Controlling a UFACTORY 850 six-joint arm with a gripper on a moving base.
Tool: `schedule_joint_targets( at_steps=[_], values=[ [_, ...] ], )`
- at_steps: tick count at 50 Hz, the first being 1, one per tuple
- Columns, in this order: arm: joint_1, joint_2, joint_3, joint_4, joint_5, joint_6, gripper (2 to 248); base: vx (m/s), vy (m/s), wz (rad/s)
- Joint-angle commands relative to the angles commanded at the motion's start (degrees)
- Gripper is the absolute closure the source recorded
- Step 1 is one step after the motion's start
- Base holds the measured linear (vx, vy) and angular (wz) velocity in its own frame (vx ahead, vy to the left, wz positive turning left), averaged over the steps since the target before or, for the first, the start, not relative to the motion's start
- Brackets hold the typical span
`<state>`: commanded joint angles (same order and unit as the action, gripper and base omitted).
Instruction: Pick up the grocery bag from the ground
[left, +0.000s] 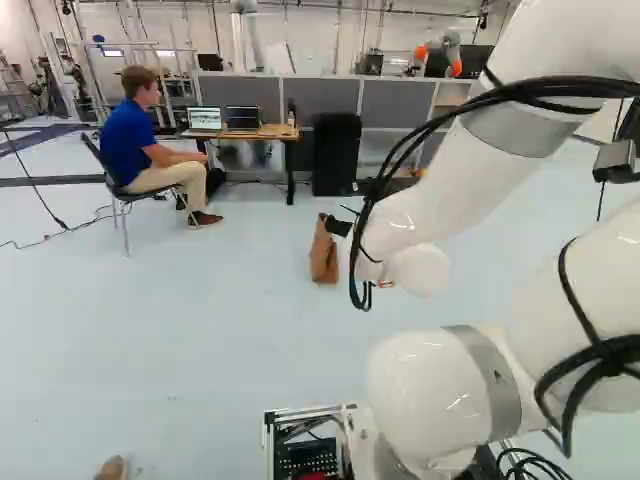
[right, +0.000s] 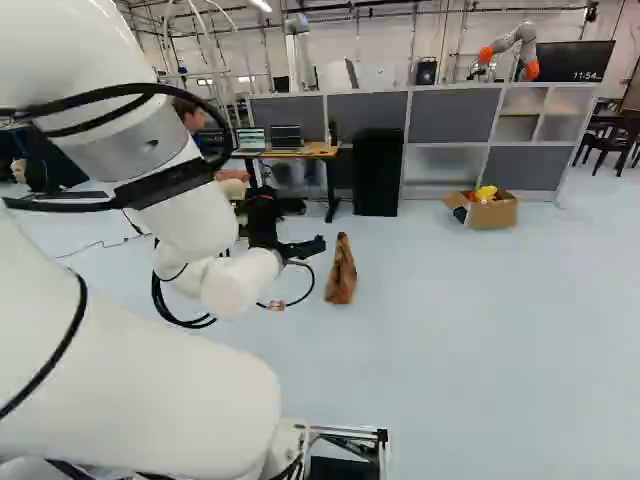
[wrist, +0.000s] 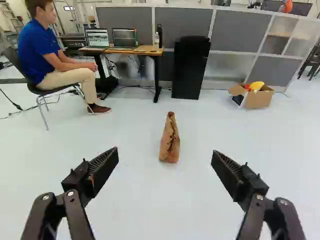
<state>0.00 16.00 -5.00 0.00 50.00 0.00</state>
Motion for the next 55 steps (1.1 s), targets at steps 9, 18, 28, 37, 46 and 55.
schedule_joint_targets(
  at_steps=[9, 18, 28, 37, 46, 55],
  values=[
    [0.0, 0.0, 0.0, 0.0, 0.0, 0.0, 3, 0.0, 0.0, 0.0],
    [0.0, 0.0, 0.0, 0.0, 0.0, 0.0, 3, 0.0, 0.0, 0.0],
    [0.0, 0.0, 0.0, 0.0, 0.0, 0.0, 3, 0.0, 0.0, 0.0],
    [0.0, 0.0, 0.0, 0.0, 0.0, 0.0, 3, 0.003, 0.0, 0.0],
    [0.0, 0.0, 0.0, 0.0, 0.0, 0.0, 3, 0.077, 0.0, -0.003],
    [0.0, 0.0, 0.0, 0.0, 0.0, 0.0, 3, 0.164, 0.002, -0.007]
  ],
)
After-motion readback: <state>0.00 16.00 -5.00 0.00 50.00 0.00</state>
